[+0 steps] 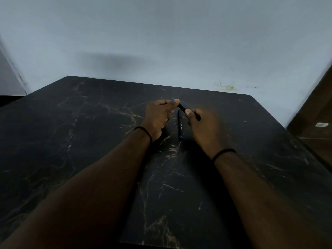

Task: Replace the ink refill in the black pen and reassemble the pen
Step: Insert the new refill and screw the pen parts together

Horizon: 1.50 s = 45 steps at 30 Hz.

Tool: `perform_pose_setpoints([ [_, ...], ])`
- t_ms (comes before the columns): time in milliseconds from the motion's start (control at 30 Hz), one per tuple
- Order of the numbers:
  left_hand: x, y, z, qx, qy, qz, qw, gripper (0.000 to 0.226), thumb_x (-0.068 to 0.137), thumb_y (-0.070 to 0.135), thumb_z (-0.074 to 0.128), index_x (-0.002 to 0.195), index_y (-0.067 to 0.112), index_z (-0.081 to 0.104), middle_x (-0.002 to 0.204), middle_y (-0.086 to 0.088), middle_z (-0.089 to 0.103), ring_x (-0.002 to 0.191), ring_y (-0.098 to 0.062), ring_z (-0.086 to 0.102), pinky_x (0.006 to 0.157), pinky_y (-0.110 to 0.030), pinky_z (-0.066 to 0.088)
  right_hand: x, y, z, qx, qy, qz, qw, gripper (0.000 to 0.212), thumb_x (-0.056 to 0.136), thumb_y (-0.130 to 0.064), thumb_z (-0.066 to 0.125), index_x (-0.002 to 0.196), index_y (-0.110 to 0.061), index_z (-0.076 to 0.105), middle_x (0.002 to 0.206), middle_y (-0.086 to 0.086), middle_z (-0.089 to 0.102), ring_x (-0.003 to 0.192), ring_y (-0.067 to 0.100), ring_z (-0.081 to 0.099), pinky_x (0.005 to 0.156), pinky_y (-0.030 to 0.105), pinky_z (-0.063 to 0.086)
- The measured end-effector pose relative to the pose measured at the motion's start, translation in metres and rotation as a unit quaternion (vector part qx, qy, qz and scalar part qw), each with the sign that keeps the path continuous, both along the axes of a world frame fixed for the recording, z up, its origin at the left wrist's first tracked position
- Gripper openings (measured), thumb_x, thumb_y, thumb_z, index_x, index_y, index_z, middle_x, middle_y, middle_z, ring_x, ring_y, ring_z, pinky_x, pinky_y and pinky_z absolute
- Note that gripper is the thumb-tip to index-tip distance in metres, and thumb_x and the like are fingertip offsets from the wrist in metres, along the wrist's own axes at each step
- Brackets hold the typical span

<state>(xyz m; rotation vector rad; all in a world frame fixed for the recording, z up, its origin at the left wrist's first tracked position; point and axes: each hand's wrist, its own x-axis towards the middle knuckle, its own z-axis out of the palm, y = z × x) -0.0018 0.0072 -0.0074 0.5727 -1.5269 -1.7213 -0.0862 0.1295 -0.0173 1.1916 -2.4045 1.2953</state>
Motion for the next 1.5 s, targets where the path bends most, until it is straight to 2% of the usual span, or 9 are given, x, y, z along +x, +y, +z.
perform_pose_setpoints([
  [200,-0.0006,-0.0018,-0.001,-0.004,0.0,-0.002,1.0,0.017,0.086,0.024,0.073,0.079,0.01,0.069,0.054,0.006,0.053,0.036,-0.007,0.029,0.032,-0.013,0.02,-0.0009,-0.0013,-0.0004,-0.04,-0.034,0.0,0.999,0.017,0.084,-0.034,0.074,0.088,-0.026,0.059,0.08,-0.01,0.061,0.072,0.008,0.057,0.06,0.026,0.042],
  [367,-0.001,-0.0031,-0.0015,-0.005,-0.003,0.001,1.0,0.016,0.087,0.022,0.072,0.077,0.011,0.068,0.058,0.002,0.051,0.037,-0.008,0.028,0.032,-0.013,0.019,-0.0022,-0.0032,-0.0014,0.013,-0.017,0.004,1.0,0.035,0.099,-0.045,0.049,0.082,-0.017,0.062,0.072,0.001,0.064,0.065,0.018,0.06,0.06,0.033,0.046],
  [467,-0.0013,-0.0024,-0.0013,-0.005,-0.009,0.001,1.0,0.015,0.087,0.021,0.072,0.081,0.008,0.069,0.058,0.001,0.05,0.038,-0.008,0.028,0.032,-0.014,0.019,-0.0016,-0.0043,-0.0017,-0.031,-0.041,0.003,0.999,0.021,0.09,-0.046,0.064,0.094,-0.027,0.055,0.078,-0.01,0.06,0.071,0.007,0.058,0.059,0.028,0.042],
  [567,-0.0019,-0.0017,-0.0013,-0.002,-0.006,0.001,1.0,0.015,0.088,0.02,0.071,0.081,0.008,0.068,0.059,0.001,0.05,0.038,-0.008,0.027,0.033,-0.014,0.018,-0.0034,-0.0017,-0.004,-0.041,-0.038,-0.002,0.998,0.027,0.081,-0.034,0.077,0.089,-0.028,0.051,0.077,-0.011,0.056,0.07,0.007,0.056,0.057,0.026,0.038],
  [800,-0.0013,-0.0026,-0.0019,-0.003,-0.003,-0.007,1.0,0.015,0.089,0.021,0.07,0.079,0.01,0.067,0.06,0.001,0.05,0.038,-0.007,0.028,0.033,-0.014,0.017,-0.0032,-0.005,-0.003,-0.018,-0.025,0.01,0.999,0.023,0.096,-0.044,0.055,0.082,-0.026,0.06,0.069,-0.007,0.059,0.065,0.01,0.056,0.059,0.028,0.039],
  [933,-0.0018,-0.0027,-0.0021,-0.006,-0.007,0.0,1.0,0.015,0.087,0.022,0.072,0.082,0.008,0.069,0.057,0.003,0.051,0.038,-0.008,0.028,0.032,-0.014,0.018,-0.0048,-0.0069,-0.0062,-0.044,-0.059,0.012,0.997,0.017,0.082,-0.033,0.075,0.086,-0.028,0.06,0.081,-0.008,0.063,0.076,0.014,0.061,0.066,0.032,0.049],
  [1033,-0.0015,-0.0028,-0.0022,-0.013,-0.011,0.0,1.0,0.018,0.087,0.021,0.072,0.074,0.01,0.066,0.059,-0.001,0.05,0.04,-0.009,0.028,0.032,-0.014,0.018,-0.0061,-0.0036,-0.0062,-0.039,-0.033,-0.007,0.999,0.017,0.082,-0.033,0.075,0.079,-0.025,0.061,0.074,-0.011,0.062,0.07,0.007,0.059,0.056,0.025,0.041],
  [1267,-0.0018,-0.0034,-0.0024,-0.014,-0.006,0.004,1.0,0.017,0.086,0.026,0.073,0.078,0.012,0.069,0.056,0.005,0.055,0.039,-0.008,0.03,0.033,-0.013,0.02,-0.0037,-0.0043,-0.0038,-0.032,-0.029,-0.023,0.999,0.018,0.085,-0.036,0.071,0.078,-0.022,0.062,0.07,-0.01,0.064,0.065,0.005,0.059,0.056,0.025,0.042],
  [1500,-0.0004,-0.002,-0.0018,-0.018,-0.023,-0.011,1.0,0.045,0.082,0.033,0.076,0.097,-0.009,0.068,0.062,-0.001,0.057,0.041,-0.008,0.031,0.035,-0.015,0.02,-0.0009,-0.0055,-0.0039,-0.049,-0.021,-0.038,0.998,0.018,0.078,-0.043,0.072,0.077,-0.028,0.062,0.067,-0.014,0.065,0.061,0.002,0.06,0.055,0.027,0.048],
])
